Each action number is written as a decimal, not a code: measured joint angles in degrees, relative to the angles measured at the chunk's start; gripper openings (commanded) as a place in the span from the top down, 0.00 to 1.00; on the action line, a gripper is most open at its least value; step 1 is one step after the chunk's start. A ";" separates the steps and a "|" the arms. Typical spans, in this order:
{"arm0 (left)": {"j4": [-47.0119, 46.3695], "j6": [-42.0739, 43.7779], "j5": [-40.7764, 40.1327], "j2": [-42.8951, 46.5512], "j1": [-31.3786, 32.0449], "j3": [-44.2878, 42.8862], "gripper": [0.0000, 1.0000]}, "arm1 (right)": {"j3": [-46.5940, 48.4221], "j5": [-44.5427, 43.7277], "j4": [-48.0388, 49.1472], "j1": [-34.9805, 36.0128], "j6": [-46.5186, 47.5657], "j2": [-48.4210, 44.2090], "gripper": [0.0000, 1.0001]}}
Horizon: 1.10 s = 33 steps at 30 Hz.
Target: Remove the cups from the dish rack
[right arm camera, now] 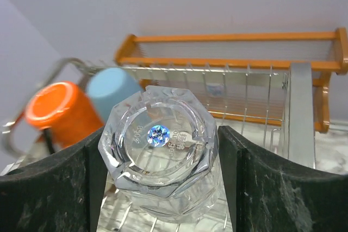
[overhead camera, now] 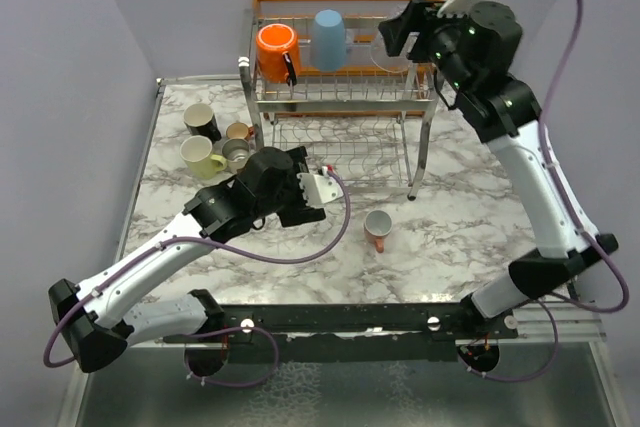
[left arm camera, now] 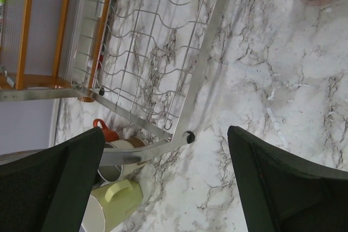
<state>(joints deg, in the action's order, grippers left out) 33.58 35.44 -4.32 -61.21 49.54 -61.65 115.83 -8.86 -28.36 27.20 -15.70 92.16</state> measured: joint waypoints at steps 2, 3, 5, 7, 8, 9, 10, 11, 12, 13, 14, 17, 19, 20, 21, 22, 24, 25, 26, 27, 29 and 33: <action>-0.17 0.07 1.33 -0.09 -1.70 0.00 0.01 | -2.78 1.99 1.75 0.13 -0.87 -5.03 0.60; -0.20 0.11 1.62 -0.09 -2.27 0.00 0.01 | -3.85 2.71 2.43 0.20 -1.25 -7.04 0.60; -0.35 0.31 2.67 -0.04 -2.93 0.00 0.01 | -7.82 4.39 5.18 0.22 -2.21 -12.44 0.60; -0.57 0.50 3.78 0.11 -3.04 0.00 0.01 | -12.52 5.95 7.52 0.22 -3.17 -16.98 0.61; -0.61 0.55 4.20 0.28 -3.04 0.00 0.01 | -15.58 6.84 8.46 0.22 -3.67 -19.89 0.61; -0.74 0.68 4.79 0.55 -3.04 0.09 0.01 | -18.88 7.78 9.51 0.22 -4.46 -22.51 0.61; -0.98 0.74 5.29 0.87 -3.04 0.28 0.01 | -21.62 8.68 10.32 0.22 -5.18 -24.46 0.61; -1.25 0.98 5.81 1.33 -3.04 0.61 0.01 | -25.07 9.84 11.28 0.22 -5.95 -27.02 0.61; -1.66 1.20 6.49 1.86 -3.08 1.11 0.01 | -28.39 10.82 12.28 0.22 -6.71 -29.14 0.62; -1.88 1.36 6.97 2.40 -3.08 1.64 0.01 | -31.95 11.96 12.98 0.22 -7.67 -31.41 0.63; -2.21 1.51 7.69 2.91 -3.08 2.14 0.01 | -36.92 13.38 14.10 0.22 -8.96 -34.45 0.64; -3.23 1.86 9.53 4.39 -3.10 3.85 0.01 | -48.33 15.89 16.09 0.22 -12.20 -40.85 0.65; -4.20 2.05 10.64 5.49 -3.10 5.16 0.01 | -56.87 17.75 17.31 0.22 -14.84 -45.05 0.65; -4.85 2.27 11.34 6.08 -3.10 5.92 0.01 | -59.95 18.53 17.88 0.22 -16.04 -46.45 0.65; -5.05 2.36 11.76 6.49 -3.10 6.36 0.01 | -63.21 19.34 18.58 0.22 -17.31 -47.69 0.65; -5.55 2.49 12.31 6.93 -3.10 6.91 0.01 | -66.95 20.37 19.80 0.22 -19.21 -48.96 0.65; -6.51 2.82 13.33 7.65 -3.10 7.82 0.01 | -72.43 21.99 22.05 0.22 -22.84 -50.80 0.67; -7.28 2.89 13.90 8.02 -3.17 8.46 0.01 | -76.48 23.06 24.13 0.22 -25.97 -52.11 0.67; -8.44 2.86 14.36 8.50 -3.32 9.31 0.01 | -78.58 23.63 25.00 0.22 -27.67 -52.74 0.67; -9.62 2.82 14.80 9.01 -3.34 10.34 0.01 | -81.48 24.37 27.02 0.22 -30.60 -53.55 0.68; -12.52 2.58 16.11 10.32 -3.34 13.33 0.01 | -86.66 25.38 31.65 0.22 -36.13 -54.86 0.69; -17.38 1.97 18.78 11.63 -3.37 18.27 0.01 | -94.82 26.12 41.16 0.22 -46.60 -55.63 0.71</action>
<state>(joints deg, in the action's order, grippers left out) 16.21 37.41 14.46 -49.58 46.17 -43.38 21.02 17.26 12.80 27.42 -62.30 36.53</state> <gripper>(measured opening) 0.991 0.712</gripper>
